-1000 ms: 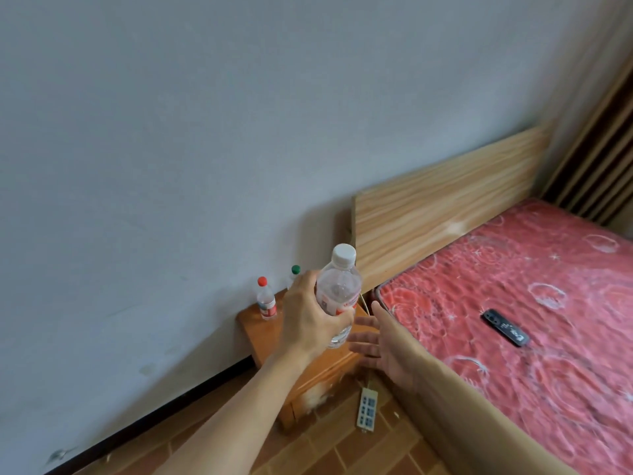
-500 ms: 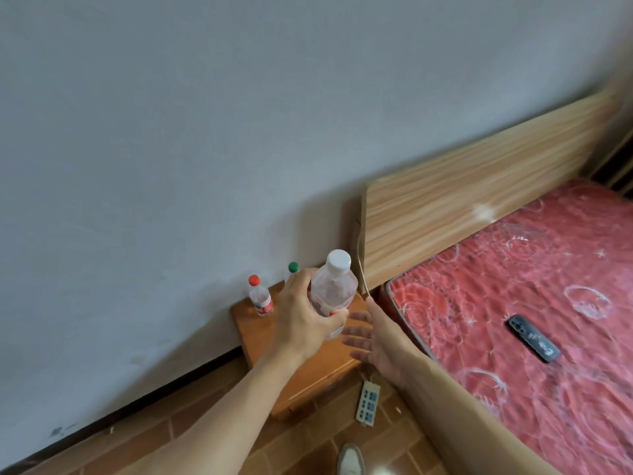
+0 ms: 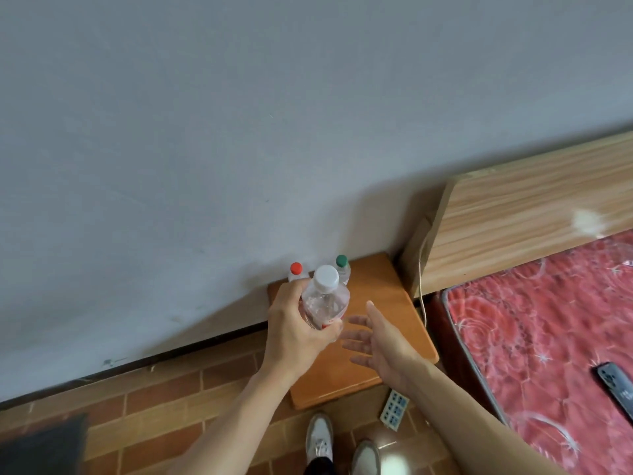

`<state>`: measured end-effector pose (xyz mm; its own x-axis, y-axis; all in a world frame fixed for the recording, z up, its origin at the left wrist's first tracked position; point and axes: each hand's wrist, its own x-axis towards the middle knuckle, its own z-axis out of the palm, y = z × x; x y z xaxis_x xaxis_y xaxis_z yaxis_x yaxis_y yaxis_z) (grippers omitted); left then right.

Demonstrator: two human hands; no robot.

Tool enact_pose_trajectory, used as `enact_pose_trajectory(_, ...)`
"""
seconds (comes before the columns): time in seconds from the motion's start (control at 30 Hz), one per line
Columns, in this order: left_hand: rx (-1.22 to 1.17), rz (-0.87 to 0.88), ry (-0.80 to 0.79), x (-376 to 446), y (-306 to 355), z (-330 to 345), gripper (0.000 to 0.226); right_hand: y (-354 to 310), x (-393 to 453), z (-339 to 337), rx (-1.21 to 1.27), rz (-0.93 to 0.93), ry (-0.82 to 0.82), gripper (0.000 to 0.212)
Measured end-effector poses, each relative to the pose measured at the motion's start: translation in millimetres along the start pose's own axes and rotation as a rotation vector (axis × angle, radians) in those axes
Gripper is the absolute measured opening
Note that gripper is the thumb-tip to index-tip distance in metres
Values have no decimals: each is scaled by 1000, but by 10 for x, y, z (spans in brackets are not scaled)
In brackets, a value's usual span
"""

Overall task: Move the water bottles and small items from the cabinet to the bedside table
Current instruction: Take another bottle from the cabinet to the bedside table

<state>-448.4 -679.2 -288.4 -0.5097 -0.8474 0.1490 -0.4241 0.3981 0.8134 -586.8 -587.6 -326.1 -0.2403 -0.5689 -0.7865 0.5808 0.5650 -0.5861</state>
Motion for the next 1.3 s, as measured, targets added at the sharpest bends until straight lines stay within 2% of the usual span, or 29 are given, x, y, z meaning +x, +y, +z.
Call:
enact_pose_trajectory(0.37, -44, -116, 23, 123, -1093, 355, 64, 418, 1028, 243, 6, 62, 27, 60)
enact_pose_trajectory(0.63, -13, -118, -15, 267, -1510, 447, 65, 435, 1363, 256, -69, 19, 78, 59)
enact_pose_trajectory(0.93, -28, -127, -38, 483, -2083, 729, 69, 494, 1633, 161, -559, -312, 107, 49)
enact_pose_trajectory(1.1, -15, -131, -41, 511, -2415, 937, 69, 711, 1938, -21, -980, -438, 98, 71)
enact_pose_trajectory(1.3, 0, -182, -32, 504, -2769, 1200, 71, 815, 2183, -95, -1230, -455, 117, 79)
